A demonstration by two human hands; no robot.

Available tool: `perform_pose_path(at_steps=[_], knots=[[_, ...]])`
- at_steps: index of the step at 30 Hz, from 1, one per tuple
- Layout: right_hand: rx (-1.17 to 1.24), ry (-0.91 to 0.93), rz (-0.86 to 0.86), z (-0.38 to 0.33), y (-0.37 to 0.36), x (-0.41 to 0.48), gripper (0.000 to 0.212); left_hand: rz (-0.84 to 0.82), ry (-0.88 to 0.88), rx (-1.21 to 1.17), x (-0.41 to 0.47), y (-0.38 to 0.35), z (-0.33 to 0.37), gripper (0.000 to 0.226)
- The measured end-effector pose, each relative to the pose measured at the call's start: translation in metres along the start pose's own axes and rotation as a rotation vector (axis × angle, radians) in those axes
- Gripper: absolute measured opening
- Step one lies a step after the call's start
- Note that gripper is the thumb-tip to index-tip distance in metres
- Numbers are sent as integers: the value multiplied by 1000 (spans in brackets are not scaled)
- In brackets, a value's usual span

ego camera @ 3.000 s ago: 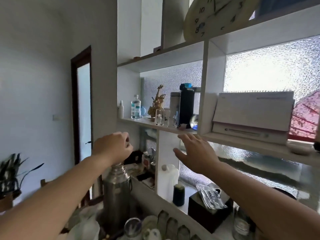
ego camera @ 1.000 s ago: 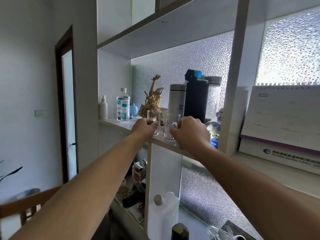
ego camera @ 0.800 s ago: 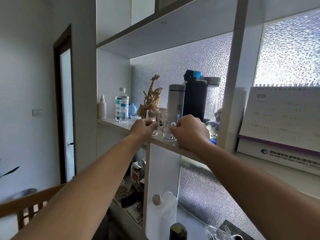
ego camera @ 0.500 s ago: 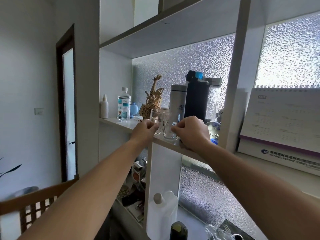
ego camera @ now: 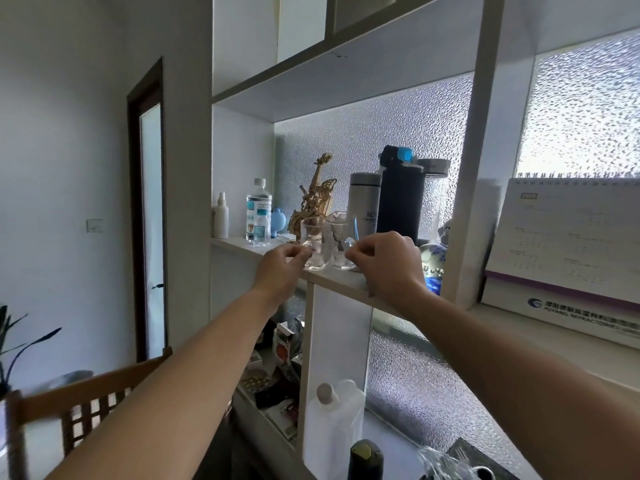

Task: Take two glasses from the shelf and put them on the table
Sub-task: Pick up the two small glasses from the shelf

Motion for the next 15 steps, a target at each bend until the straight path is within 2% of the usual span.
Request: perform_pose_path(at_steps=[6,10,15], knots=[[27,100,57,-27,17,-8,13,67,23,-82,-7,21,9,22],[74,123,66,-43,17,-17,15,100,19,-66,-19,48,14,13],[153,151,27,-60,0,-38,13,140,41,49,-48,102,9,26]])
Point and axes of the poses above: each hand's wrist, its own x-axis towards the middle knuckle, its own y-axis out of the back of the hand, z = x × y, the point moved 10 cm from there along x, towards the middle knuckle, and after that the axes turned 12 degrees about -y, right-handed, at the moved point
